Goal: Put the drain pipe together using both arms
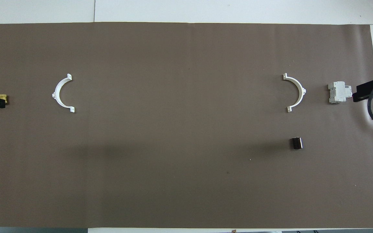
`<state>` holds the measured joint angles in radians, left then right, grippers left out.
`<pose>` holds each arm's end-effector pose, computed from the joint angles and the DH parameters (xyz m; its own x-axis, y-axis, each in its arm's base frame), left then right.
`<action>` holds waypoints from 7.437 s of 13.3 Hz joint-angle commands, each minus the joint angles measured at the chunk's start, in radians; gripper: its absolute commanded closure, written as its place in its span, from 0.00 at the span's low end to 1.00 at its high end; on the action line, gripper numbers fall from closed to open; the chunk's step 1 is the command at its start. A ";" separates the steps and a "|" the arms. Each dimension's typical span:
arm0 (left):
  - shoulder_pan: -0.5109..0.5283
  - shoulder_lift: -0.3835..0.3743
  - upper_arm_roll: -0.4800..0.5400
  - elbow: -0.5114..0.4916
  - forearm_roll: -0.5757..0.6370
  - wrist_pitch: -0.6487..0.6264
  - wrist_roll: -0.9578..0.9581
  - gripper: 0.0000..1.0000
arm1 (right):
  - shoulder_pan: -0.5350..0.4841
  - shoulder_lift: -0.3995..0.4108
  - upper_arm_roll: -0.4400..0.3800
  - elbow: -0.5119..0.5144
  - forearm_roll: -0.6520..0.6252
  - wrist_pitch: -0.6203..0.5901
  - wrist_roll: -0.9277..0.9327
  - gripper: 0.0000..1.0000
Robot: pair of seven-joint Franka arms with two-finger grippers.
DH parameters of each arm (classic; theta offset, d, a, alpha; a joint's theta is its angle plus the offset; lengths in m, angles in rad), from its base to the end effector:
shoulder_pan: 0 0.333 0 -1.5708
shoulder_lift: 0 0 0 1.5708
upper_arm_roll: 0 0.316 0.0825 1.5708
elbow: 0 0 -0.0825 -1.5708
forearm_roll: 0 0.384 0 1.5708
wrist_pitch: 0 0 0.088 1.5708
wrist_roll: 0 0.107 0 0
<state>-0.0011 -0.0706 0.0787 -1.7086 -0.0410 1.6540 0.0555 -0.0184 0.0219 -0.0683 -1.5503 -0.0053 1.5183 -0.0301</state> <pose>0.5370 0.0391 0.6050 0.9995 0.0254 0.0182 0.0246 -0.9987 0.0455 0.5535 -0.0483 0.6175 0.9969 -0.0568 -0.0540 -0.0566 -0.9984 0.0052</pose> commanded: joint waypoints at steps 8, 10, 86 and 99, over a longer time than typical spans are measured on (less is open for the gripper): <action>0.003 -0.008 0.001 0.015 0.020 -0.002 -0.009 0.00 | 0.012 -0.020 -0.001 -0.028 -0.004 0.020 0.012 0.00; -0.003 -0.014 0.001 0.001 0.020 -0.013 -0.014 0.00 | 0.017 -0.031 0.002 -0.075 -0.001 0.112 -0.010 0.00; -0.151 0.338 -0.002 -0.286 0.055 0.785 -0.196 1.00 | 0.552 0.642 0.081 0.070 -0.074 0.684 0.438 1.00; -0.437 0.371 0.001 -0.234 0.055 0.738 -0.494 1.00 | 0.456 0.540 0.079 0.153 -0.028 0.564 0.443 0.00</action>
<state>-0.3925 0.2852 0.0660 -1.9800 -0.0075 2.4355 -0.3900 0.4925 0.6051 -0.0001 -1.4234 -0.0567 2.1579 0.4080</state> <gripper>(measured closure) 0.797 0.000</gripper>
